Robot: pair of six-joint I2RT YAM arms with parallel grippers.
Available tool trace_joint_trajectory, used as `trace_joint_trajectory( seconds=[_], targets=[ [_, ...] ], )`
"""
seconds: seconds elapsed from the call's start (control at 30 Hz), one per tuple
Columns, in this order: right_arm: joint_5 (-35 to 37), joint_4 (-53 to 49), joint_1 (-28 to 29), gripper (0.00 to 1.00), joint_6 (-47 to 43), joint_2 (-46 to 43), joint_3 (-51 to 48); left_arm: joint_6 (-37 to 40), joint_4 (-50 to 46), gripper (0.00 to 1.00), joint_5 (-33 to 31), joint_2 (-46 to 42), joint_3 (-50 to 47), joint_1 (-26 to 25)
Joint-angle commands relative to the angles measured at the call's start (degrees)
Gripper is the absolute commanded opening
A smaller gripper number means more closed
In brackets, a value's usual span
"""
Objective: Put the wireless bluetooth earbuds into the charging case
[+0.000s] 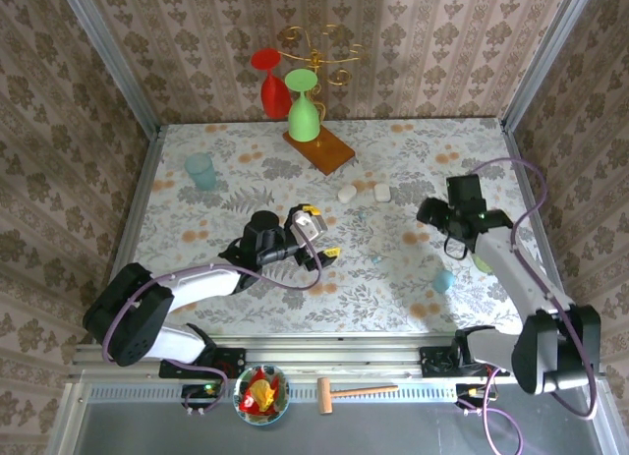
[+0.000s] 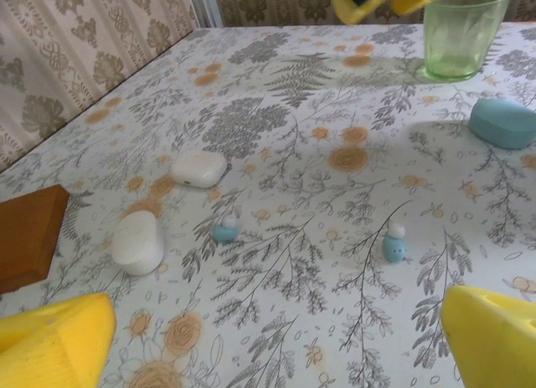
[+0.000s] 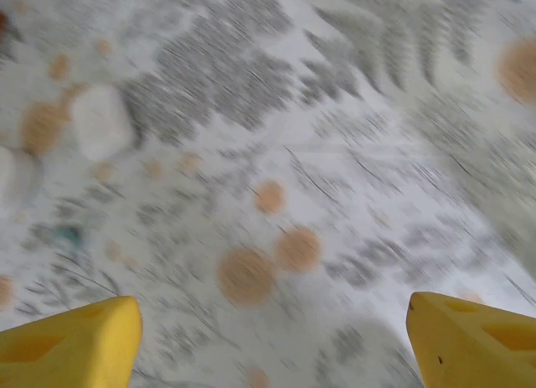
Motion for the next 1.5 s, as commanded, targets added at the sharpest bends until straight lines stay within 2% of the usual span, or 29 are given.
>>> trace_joint_trajectory(
  seconds=[0.0,0.23,0.53,0.87,1.3,1.47],
  targets=[
    [5.12,-14.55,1.35,0.84,4.68,-1.66,-4.18,0.09,-0.53,1.0,1.46,1.22,1.75,-1.12],
    [1.27,-10.53,5.33,0.82,10.2,0.64,-9.88,0.54,-0.42,1.0,1.68,1.89,2.31,-1.67],
    [2.0,-8.6,5.75,0.76,10.88,6.48,-10.94,1.59,-1.42,1.0,1.45,1.33,2.39,-1.79],
    [1.3,-7.13,6.16,0.73,10.2,7.07,-12.2,1.49,-1.23,1.0,1.81,2.32,2.92,-1.8],
    [0.28,-7.89,7.94,0.35,6.27,9.15,-10.37,0.73,-0.3,1.0,1.46,2.47,2.5,-1.76],
    [0.46,-7.28,14.76,0.28,-0.72,11.24,-6.73,-6.4,1.83,1.0,-0.55,2.53,1.6,1.07]
  ],
)
